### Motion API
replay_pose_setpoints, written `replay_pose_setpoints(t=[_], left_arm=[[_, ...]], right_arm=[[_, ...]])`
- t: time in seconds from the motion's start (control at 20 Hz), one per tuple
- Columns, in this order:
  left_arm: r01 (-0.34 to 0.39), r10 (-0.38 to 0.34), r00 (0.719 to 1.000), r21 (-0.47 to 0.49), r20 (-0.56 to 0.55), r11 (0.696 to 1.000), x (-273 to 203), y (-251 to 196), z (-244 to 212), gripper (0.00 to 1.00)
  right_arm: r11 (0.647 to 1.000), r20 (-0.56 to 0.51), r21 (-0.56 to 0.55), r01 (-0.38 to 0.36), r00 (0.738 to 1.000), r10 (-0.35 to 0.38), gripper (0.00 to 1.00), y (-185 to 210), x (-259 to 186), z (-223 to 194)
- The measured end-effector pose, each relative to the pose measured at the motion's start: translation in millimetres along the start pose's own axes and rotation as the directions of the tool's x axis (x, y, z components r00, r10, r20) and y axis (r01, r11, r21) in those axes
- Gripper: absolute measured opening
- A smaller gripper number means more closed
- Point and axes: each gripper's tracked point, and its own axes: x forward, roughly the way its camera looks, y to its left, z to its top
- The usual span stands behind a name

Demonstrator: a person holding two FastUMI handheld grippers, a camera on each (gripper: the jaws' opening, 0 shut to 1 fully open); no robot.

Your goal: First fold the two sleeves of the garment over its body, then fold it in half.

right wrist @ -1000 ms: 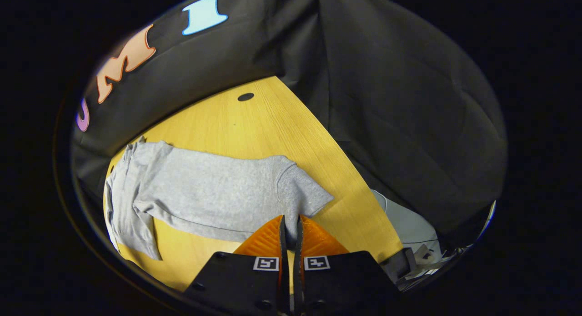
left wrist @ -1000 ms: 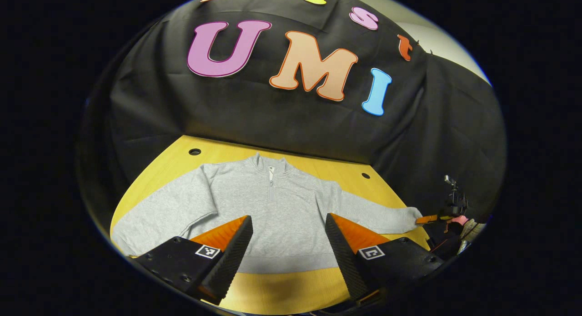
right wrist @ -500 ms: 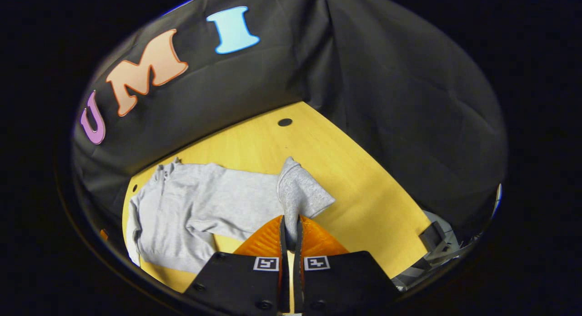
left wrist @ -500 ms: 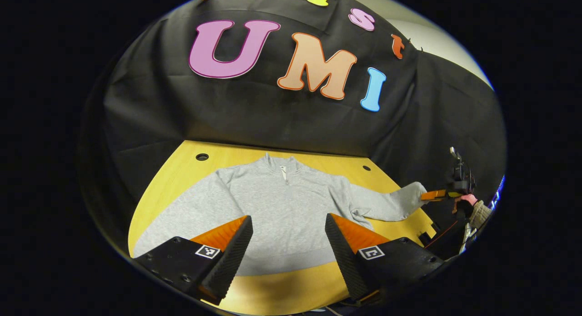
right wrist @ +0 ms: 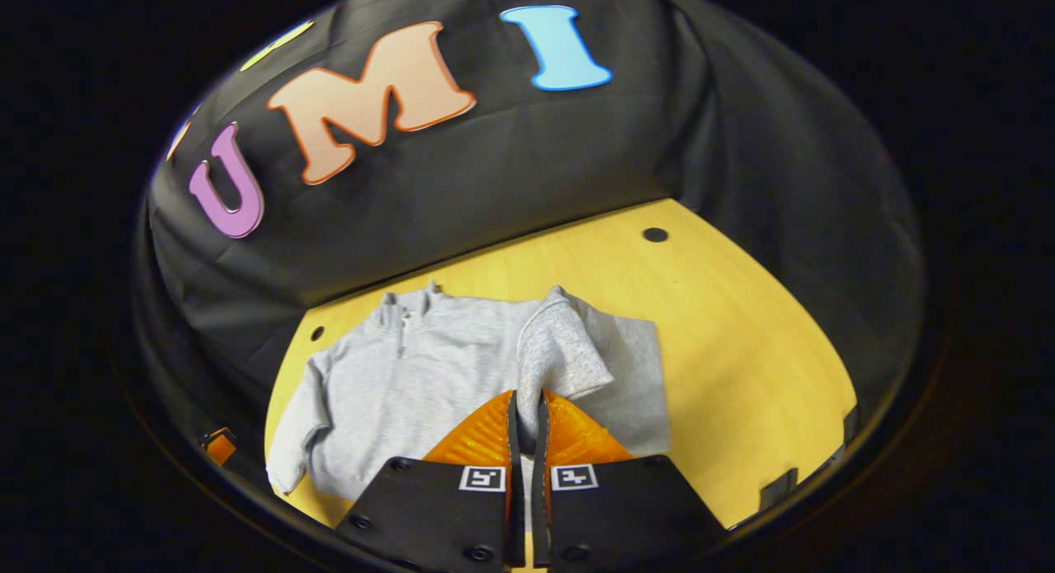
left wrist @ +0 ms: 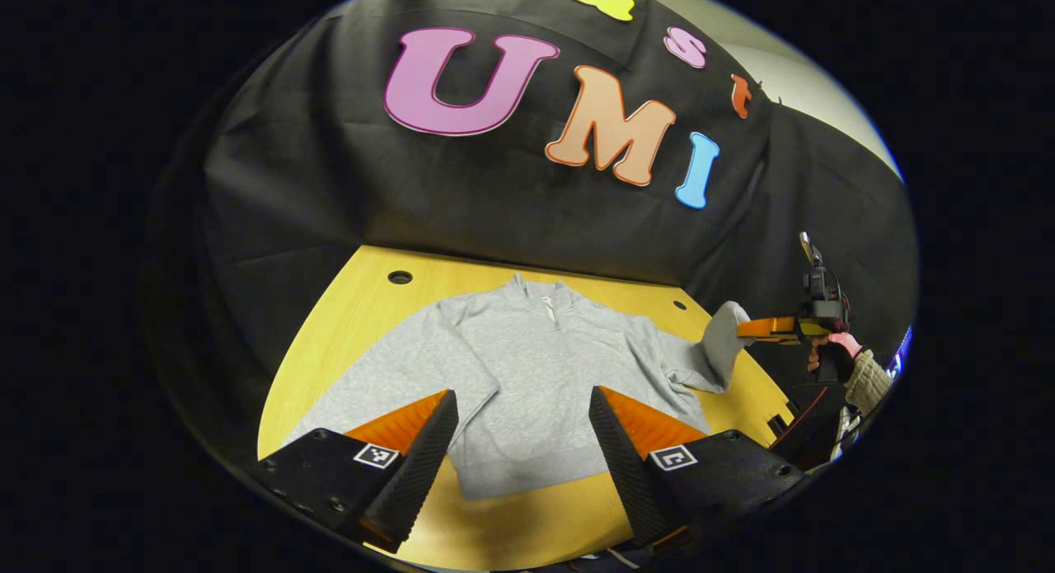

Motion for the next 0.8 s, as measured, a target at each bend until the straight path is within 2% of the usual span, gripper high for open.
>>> replay_pose_setpoints(t=[0.15,0.35,0.6,0.8], left_arm=[[-0.028,0.028,1.000,-0.027,-0.005,0.999,-9.2,18.8,-6.6,0.94],[-0.080,0.079,0.997,-0.085,-0.013,0.993,-22.6,47.3,-17.3,0.94],[-0.156,0.155,0.988,-0.134,-0.016,0.979,-41.0,84.1,-30.2,0.94],[-0.223,0.222,0.975,-0.180,-0.026,0.958,-54.8,112.1,-46.2,0.94]], right_arm=[[0.993,-0.009,0.005,-0.115,0.993,0.115,0.06,72.1,18.8,0.8],[0.966,-0.028,0.004,-0.259,0.965,0.259,0.06,160.7,29.6,-10.4],[0.903,-0.071,0.007,-0.429,0.901,0.428,0.06,273.1,44.2,-28.1],[0.846,-0.118,0.019,-0.533,0.839,0.531,0.05,339.0,51.4,-60.0]])
